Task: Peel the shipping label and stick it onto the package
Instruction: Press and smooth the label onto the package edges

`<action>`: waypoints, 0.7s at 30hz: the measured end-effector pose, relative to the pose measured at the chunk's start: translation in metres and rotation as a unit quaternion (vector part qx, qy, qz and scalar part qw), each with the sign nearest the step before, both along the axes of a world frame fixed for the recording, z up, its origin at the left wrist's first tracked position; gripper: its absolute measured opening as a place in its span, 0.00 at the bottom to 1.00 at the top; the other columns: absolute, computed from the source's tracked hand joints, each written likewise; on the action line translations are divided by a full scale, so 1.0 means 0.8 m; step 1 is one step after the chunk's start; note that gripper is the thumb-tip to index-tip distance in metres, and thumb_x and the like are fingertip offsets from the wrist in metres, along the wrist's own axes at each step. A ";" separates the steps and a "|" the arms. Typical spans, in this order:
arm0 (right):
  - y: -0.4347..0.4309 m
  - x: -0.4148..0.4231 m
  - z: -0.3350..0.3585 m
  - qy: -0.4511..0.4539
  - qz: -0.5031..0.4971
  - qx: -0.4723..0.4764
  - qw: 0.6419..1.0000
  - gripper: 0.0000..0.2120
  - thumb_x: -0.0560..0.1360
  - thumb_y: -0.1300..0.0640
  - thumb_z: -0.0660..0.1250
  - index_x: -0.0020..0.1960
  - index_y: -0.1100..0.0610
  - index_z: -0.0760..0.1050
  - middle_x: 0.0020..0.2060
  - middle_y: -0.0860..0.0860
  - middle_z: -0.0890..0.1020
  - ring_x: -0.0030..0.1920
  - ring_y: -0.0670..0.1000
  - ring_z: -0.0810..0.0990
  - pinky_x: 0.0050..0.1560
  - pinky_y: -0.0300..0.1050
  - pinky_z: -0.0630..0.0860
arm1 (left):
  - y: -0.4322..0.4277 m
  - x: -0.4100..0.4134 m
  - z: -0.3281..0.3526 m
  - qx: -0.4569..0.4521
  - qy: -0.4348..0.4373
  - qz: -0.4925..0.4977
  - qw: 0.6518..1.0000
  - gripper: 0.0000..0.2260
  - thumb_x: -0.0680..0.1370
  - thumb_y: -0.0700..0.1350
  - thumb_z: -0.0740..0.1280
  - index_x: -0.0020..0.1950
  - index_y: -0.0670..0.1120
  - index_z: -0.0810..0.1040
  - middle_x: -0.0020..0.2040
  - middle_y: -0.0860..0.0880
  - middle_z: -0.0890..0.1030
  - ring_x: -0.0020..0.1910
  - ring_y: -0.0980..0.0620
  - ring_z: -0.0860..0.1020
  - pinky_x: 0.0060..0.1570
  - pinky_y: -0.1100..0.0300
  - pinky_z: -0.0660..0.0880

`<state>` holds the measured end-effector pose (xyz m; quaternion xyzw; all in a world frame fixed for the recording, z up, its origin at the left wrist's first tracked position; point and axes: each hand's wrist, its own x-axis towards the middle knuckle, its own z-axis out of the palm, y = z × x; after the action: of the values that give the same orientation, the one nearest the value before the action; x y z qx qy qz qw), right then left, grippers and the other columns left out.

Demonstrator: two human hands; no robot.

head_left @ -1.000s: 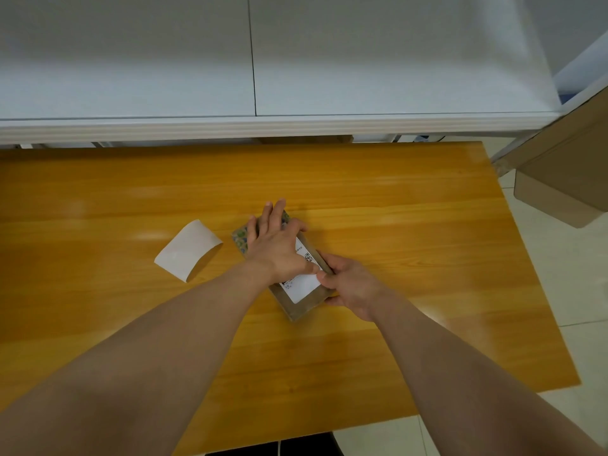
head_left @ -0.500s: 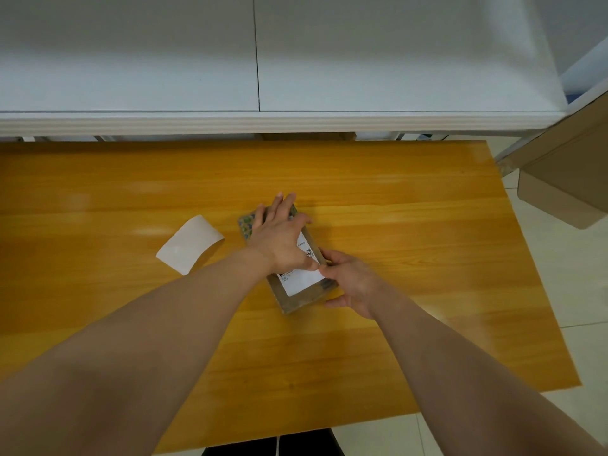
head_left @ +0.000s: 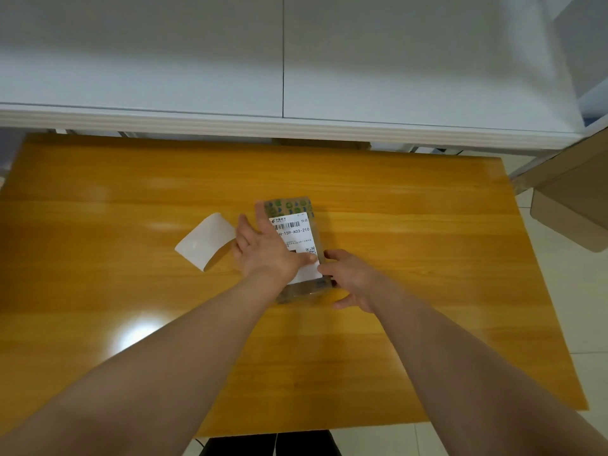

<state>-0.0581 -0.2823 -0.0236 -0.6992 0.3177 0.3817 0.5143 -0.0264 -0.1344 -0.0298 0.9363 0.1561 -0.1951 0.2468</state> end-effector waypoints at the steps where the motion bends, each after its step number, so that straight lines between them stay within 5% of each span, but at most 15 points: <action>1: 0.003 0.001 0.003 -0.002 0.001 0.004 1.000 0.25 0.78 0.52 0.65 0.74 0.47 0.64 0.57 0.49 0.78 0.59 0.52 0.76 0.57 0.61 0.79 | 0.002 -0.002 -0.001 -0.037 0.023 0.056 0.997 0.65 0.58 0.66 0.79 0.78 0.52 0.36 0.79 0.40 0.48 0.79 0.40 0.51 0.75 0.43 0.54; 5: 0.019 0.009 0.009 -0.006 -0.019 0.015 1.000 0.22 0.78 0.41 0.63 0.69 0.48 0.69 0.57 0.48 0.76 0.57 0.53 0.75 0.54 0.61 0.80 | 0.010 -0.003 -0.007 -0.212 0.125 0.282 0.927 0.52 0.62 0.63 0.78 0.75 0.44 0.56 0.69 0.42 0.71 0.65 0.39 0.73 0.59 0.45 0.75; 8: 0.035 0.014 0.010 -0.008 -0.024 0.006 1.000 0.22 0.78 0.38 0.62 0.66 0.49 0.71 0.60 0.51 0.78 0.57 0.56 0.79 0.49 0.57 0.83 | 0.014 -0.011 -0.005 -0.292 0.166 0.338 0.879 0.43 0.59 0.65 0.78 0.67 0.45 0.69 0.60 0.46 0.79 0.55 0.41 0.79 0.51 0.48 0.78; 12: 0.045 0.014 0.004 -0.033 -0.012 -0.024 0.999 0.17 0.80 0.42 0.61 0.64 0.51 0.71 0.58 0.52 0.78 0.54 0.56 0.79 0.46 0.56 0.84 | 0.007 -0.018 -0.006 -0.311 0.165 0.327 0.877 0.38 0.68 0.57 0.78 0.70 0.45 0.64 0.61 0.46 0.75 0.55 0.42 0.73 0.45 0.50 0.70; 17: 0.042 0.009 -0.001 -0.053 -0.022 -0.015 0.998 0.11 0.79 0.45 0.64 0.59 0.48 0.71 0.57 0.52 0.79 0.55 0.57 0.81 0.46 0.57 0.84 | 0.007 -0.017 -0.007 -0.313 0.168 0.337 0.872 0.36 0.66 0.55 0.79 0.68 0.47 0.66 0.61 0.46 0.78 0.55 0.41 0.76 0.51 0.46 0.76; 21: 0.038 0.008 -0.002 -0.047 -0.032 0.007 0.998 0.18 0.79 0.49 0.67 0.67 0.51 0.70 0.62 0.54 0.78 0.58 0.60 0.80 0.43 0.57 0.84 | 0.011 -0.016 -0.008 -0.320 0.178 0.320 0.874 0.33 0.68 0.49 0.79 0.67 0.46 0.66 0.57 0.49 0.78 0.55 0.43 0.77 0.55 0.45 0.76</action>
<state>-0.0513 -0.2516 -0.0249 -0.7023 0.3128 0.3344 0.5451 -0.0390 -0.1257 -0.0365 0.6545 0.4178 -0.3082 0.5496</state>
